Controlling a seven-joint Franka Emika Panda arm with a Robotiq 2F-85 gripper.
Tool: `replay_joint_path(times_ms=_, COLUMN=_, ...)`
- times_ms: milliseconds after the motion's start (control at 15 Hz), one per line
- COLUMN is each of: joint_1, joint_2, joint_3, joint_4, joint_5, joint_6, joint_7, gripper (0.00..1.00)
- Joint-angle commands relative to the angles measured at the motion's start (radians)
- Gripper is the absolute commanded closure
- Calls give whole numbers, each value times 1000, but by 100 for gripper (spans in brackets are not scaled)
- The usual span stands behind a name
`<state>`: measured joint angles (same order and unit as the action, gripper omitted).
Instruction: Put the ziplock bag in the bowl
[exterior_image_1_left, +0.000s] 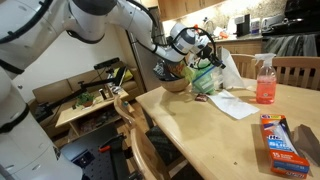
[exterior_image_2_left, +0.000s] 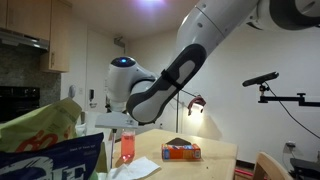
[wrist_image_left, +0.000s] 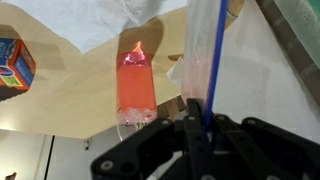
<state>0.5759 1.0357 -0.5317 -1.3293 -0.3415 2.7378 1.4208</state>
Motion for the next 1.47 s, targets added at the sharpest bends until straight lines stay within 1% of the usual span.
replay_joint_path(times_ms=0, joint_1=-9, joint_2=-4, joint_3=12, joint_4=0, joint_5=-19, joint_6=-3, joint_7=10, gripper=95)
replay_joint_path(times_ms=200, joint_1=-9, joint_2=-4, joint_3=12, joint_4=-2, joint_5=-19, joint_6=-1, joint_7=10, gripper=95)
replay_joint_path(times_ms=267, joint_1=-9, joint_2=-4, joint_3=12, joint_4=-2, joint_5=-19, joint_6=-1, joint_7=10, gripper=99)
replay_joint_path(times_ms=400, joint_1=-43, joint_2=-2, joint_3=98, joint_4=9, joint_5=-3, joint_6=79, joint_7=-51, gripper=99)
replay_joint_path(times_ms=467, joint_1=-42, joint_2=4, joint_3=119, joint_4=16, joint_5=2, joint_6=107, joint_7=-57, gripper=99)
replay_joint_path(times_ms=533, joint_1=-44, joint_2=8, joint_3=154, joint_4=23, joint_5=7, joint_6=154, joint_7=-86, gripper=99)
replay_joint_path(times_ms=733, joint_1=-14, joint_2=21, joint_3=197, joint_4=46, joint_5=29, joint_6=182, joint_7=-133, gripper=99)
replay_joint_path(times_ms=867, joint_1=20, joint_2=30, joint_3=198, joint_4=66, joint_5=42, joint_6=169, joint_7=-136, gripper=99)
replay_joint_path(times_ms=1000, joint_1=57, joint_2=36, joint_3=178, joint_4=82, joint_5=42, joint_6=159, joint_7=-119, gripper=99)
replay_joint_path(times_ms=1133, joint_1=96, joint_2=37, joint_3=148, joint_4=87, joint_5=41, joint_6=155, joint_7=-101, gripper=99)
replay_joint_path(times_ms=1267, joint_1=141, joint_2=36, joint_3=99, joint_4=85, joint_5=34, joint_6=139, joint_7=-76, gripper=99)
replay_joint_path(times_ms=1333, joint_1=154, joint_2=27, joint_3=87, joint_4=77, joint_5=2, joint_6=132, joint_7=-53, gripper=99)
replay_joint_path(times_ms=1400, joint_1=179, joint_2=25, joint_3=59, joint_4=72, joint_5=-1, joint_6=123, joint_7=-39, gripper=99)
